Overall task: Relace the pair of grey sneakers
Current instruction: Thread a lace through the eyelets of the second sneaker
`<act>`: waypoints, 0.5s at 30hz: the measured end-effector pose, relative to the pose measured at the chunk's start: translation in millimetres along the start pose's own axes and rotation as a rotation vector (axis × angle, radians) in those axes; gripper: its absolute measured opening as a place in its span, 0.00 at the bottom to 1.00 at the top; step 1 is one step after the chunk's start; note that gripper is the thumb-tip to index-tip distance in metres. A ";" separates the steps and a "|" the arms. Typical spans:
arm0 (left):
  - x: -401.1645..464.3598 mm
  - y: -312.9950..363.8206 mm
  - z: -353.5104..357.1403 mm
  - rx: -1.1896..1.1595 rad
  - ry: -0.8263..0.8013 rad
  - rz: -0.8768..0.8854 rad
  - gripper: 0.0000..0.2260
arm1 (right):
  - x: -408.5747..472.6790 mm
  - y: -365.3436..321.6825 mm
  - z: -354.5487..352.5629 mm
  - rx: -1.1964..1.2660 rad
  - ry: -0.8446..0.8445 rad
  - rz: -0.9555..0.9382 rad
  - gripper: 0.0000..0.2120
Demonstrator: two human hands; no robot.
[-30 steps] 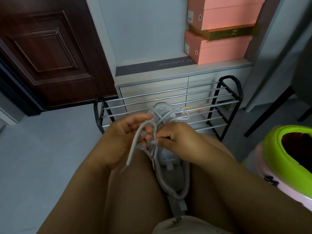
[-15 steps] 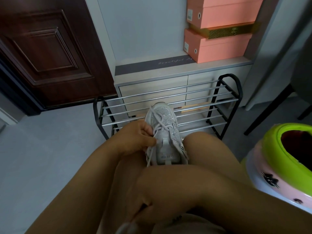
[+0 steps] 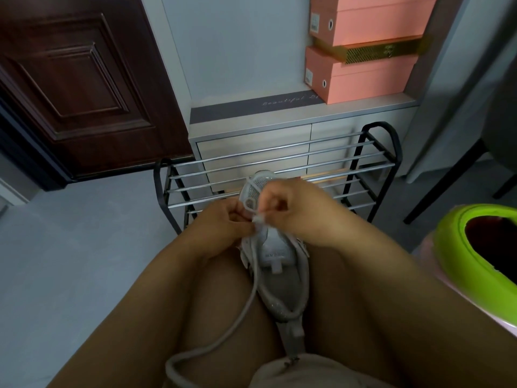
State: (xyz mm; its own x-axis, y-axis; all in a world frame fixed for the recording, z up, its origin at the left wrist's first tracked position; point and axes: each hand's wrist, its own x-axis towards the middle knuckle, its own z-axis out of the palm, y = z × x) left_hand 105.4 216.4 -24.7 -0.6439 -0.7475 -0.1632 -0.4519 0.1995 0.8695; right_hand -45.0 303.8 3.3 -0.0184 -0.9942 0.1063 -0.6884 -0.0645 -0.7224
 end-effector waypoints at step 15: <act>-3.6 -2.9 14.0 -0.006 0.110 0.006 0.12 | 14.8 40.3 -1.9 0.638 0.117 0.279 0.06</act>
State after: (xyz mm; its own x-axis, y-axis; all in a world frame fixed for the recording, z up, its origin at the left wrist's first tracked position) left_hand 100.4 227.4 -33.1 -0.5748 -0.8114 -0.1060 -0.4440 0.2005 0.8733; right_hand -74.4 286.7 -23.0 -0.2348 -0.9675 -0.0944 -0.0875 0.1177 -0.9892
